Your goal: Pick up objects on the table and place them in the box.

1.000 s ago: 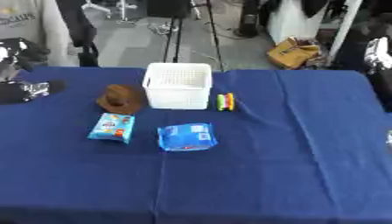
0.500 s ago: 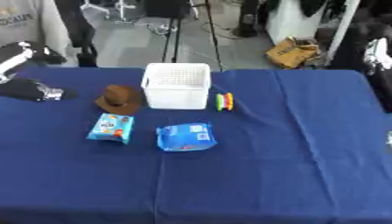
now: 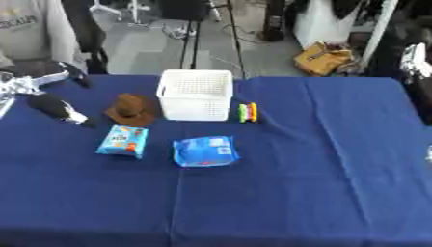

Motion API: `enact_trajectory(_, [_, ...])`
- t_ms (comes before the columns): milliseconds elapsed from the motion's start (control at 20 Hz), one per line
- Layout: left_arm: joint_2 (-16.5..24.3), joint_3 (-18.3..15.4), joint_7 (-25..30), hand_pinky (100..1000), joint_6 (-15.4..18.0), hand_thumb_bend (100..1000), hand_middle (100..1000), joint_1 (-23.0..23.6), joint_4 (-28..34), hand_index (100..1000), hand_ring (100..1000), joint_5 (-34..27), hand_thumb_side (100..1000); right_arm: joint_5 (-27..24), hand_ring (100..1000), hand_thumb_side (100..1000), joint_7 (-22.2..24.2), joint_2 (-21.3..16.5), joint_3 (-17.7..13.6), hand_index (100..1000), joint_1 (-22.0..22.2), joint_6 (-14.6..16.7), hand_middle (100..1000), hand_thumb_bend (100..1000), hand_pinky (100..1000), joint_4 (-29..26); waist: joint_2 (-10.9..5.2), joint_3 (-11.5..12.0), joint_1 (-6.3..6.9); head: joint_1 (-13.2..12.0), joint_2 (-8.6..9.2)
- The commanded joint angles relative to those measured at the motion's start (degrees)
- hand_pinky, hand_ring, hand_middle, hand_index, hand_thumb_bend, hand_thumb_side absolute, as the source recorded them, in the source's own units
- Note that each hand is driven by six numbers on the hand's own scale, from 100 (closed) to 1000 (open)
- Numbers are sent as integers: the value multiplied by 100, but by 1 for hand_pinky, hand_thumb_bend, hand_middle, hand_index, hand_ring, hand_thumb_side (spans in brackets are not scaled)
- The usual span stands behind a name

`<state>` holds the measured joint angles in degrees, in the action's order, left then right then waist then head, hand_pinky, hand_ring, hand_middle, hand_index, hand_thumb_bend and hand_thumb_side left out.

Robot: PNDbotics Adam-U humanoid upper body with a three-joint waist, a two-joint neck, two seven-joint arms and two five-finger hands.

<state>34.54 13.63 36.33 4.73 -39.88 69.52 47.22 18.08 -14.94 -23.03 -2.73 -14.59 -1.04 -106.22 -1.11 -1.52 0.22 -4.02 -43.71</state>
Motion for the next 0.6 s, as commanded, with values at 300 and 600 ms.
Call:
enact_trajectory(300, [-314, -60, -20, 959, 110, 916, 741, -365, -673, 813, 867, 813, 577, -29, 671, 706, 30, -162, 0, 824, -59, 16, 702, 100, 548, -32, -64, -4, -5, -5, -40])
enact_trajectory(600, [-636, -185, -105, 960, 493, 931, 739, -420, -1139, 814, 868, 1354, 602, -34, 671, 706, 38, -150, 2, 824, -51, 22, 702, 100, 548, -31, -65, -18, -8, 7, -40])
